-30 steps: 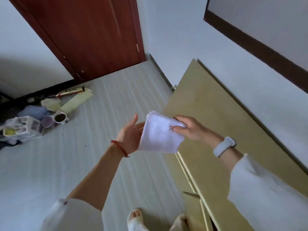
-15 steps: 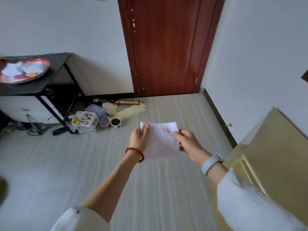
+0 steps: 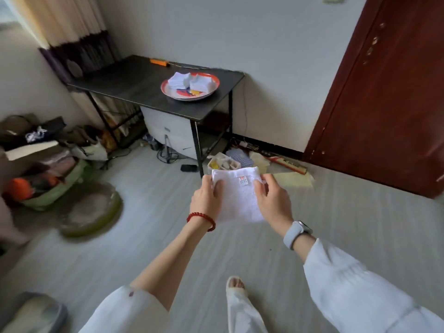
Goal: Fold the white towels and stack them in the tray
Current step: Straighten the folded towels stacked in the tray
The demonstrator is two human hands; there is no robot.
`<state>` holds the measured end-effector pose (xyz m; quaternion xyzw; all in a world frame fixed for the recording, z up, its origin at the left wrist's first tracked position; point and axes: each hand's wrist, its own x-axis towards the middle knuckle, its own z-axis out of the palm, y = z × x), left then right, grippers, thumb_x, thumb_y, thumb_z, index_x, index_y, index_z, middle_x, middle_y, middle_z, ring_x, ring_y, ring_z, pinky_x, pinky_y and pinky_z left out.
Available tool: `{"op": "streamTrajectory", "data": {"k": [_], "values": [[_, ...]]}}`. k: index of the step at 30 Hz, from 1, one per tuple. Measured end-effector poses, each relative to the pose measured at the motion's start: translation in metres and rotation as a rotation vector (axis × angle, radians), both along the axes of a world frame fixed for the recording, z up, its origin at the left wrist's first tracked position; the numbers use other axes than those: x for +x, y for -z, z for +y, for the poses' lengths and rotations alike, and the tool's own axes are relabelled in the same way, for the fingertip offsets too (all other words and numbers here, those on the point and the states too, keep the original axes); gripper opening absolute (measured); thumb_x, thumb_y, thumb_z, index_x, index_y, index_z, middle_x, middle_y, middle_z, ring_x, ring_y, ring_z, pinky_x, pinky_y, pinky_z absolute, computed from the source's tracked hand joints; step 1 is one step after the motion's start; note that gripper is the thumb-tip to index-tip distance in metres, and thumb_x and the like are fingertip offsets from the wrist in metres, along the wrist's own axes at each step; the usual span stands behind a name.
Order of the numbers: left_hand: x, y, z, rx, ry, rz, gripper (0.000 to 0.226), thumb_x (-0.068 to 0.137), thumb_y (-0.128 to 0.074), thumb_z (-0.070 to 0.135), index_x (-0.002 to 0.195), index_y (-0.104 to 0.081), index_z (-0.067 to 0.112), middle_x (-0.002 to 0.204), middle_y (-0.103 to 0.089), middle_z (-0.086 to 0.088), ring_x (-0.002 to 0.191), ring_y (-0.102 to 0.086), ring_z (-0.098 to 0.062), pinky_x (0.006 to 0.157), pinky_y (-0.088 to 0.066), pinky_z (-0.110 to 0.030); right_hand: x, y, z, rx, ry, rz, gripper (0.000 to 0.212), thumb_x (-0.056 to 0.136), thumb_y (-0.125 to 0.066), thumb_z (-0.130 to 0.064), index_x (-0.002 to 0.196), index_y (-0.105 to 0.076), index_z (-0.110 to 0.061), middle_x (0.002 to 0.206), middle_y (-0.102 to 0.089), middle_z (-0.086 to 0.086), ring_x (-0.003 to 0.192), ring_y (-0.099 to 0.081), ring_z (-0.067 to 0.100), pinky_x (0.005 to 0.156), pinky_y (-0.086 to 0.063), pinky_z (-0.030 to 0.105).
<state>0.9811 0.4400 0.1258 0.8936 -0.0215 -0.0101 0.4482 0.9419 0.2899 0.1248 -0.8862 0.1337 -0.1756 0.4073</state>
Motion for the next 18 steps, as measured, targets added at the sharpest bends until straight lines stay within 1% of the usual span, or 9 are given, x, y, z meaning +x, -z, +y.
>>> {"op": "streamTrajectory", "data": {"k": [2,4,5,7,9,11,14,16,18], "values": [[0.056,-0.002,0.02,0.059,-0.057,-0.026,0.021,0.096,-0.036,0.034,0.089,-0.035,0.014,0.079,-0.055,-0.009,0.077,-0.053,-0.033,0.062,-0.037,-0.034,0.061,0.001,0.019,-0.022,-0.015,-0.029,0.025,0.094,-0.044,-0.032,0.091,-0.053,-0.01,0.078,-0.062,0.011,0.079,-0.056,0.034,0.059,-0.028,0.029],[0.115,-0.006,0.036,0.119,-0.084,0.003,0.018,0.095,-0.038,0.031,0.093,-0.039,0.013,0.082,-0.055,-0.007,0.081,-0.053,-0.033,0.064,-0.037,-0.033,0.125,0.002,0.034,-0.025,-0.028,-0.03,0.024,0.094,-0.046,-0.03,0.09,-0.054,-0.007,0.078,-0.063,0.011,0.078,-0.056,0.034,0.059,-0.026,0.028],[0.144,-0.009,0.043,0.13,-0.091,0.027,0.017,0.094,-0.039,0.029,0.097,-0.041,0.013,0.084,-0.055,-0.007,0.084,-0.054,-0.033,0.066,-0.038,-0.034,0.158,0.001,0.041,-0.013,-0.051,-0.03,0.024,0.093,-0.047,-0.03,0.089,-0.054,-0.008,0.076,-0.062,0.011,0.077,-0.057,0.035,0.06,-0.028,0.029],[0.201,-0.017,0.06,0.151,-0.078,0.053,0.019,0.094,-0.039,0.027,0.104,-0.043,0.011,0.091,-0.058,-0.011,0.089,-0.056,-0.034,0.071,-0.044,-0.037,0.222,-0.004,0.057,-0.018,-0.077,-0.02,0.029,0.091,-0.041,-0.04,0.088,-0.052,-0.013,0.074,-0.062,0.01,0.075,-0.058,0.035,0.065,-0.04,0.035],[0.25,-0.027,0.08,0.202,-0.093,0.05,0.021,0.095,-0.038,0.026,0.107,-0.042,0.009,0.098,-0.06,-0.017,0.091,-0.056,-0.036,0.075,-0.045,-0.039,0.276,-0.011,0.077,-0.015,-0.104,0.005,0.028,0.092,-0.04,-0.04,0.094,-0.052,-0.015,0.077,-0.063,0.011,0.075,-0.059,0.036,0.065,-0.045,0.04],[0.293,-0.037,0.1,0.247,-0.13,0.016,0.022,0.096,-0.036,0.026,0.109,-0.041,0.009,0.101,-0.06,-0.018,0.092,-0.055,-0.038,0.074,-0.043,-0.039,0.325,-0.019,0.099,0.013,-0.156,0.023,0.022,0.095,-0.043,-0.031,0.099,-0.052,-0.011,0.082,-0.065,0.014,0.077,-0.059,0.038,0.059,-0.04,0.036],[0.364,-0.046,0.133,0.32,-0.2,-0.049,0.023,0.097,-0.033,0.029,0.11,-0.04,0.011,0.105,-0.062,-0.014,0.094,-0.054,-0.039,0.072,-0.038,-0.037,0.401,-0.029,0.132,0.014,-0.213,-0.001,0.022,0.095,-0.043,-0.028,0.102,-0.051,-0.009,0.088,-0.066,0.014,0.082,-0.059,0.039,0.059,-0.033,0.032],[0.413,-0.046,0.154,0.337,-0.233,-0.073,0.022,0.097,-0.033,0.03,0.108,-0.04,0.012,0.106,-0.063,-0.012,0.096,-0.054,-0.039,0.071,-0.036,-0.036,0.45,-0.032,0.153,0.021,-0.231,-0.012,0.024,0.096,-0.043,-0.029,0.107,-0.051,-0.009,0.09,-0.066,0.012,0.084,-0.059,0.037,0.062,-0.033,0.031],[0.465,-0.044,0.174,0.346,-0.233,-0.084,0.023,0.097,-0.032,0.031,0.108,-0.041,0.012,0.105,-0.063,-0.012,0.096,-0.054,-0.038,0.073,-0.037,-0.036,0.5,-0.028,0.172,0.026,-0.24,-0.015,0.024,0.096,-0.042,-0.028,0.107,-0.05,-0.009,0.088,-0.065,0.01,0.083,-0.059,0.035,0.062,-0.035,0.031]]}}
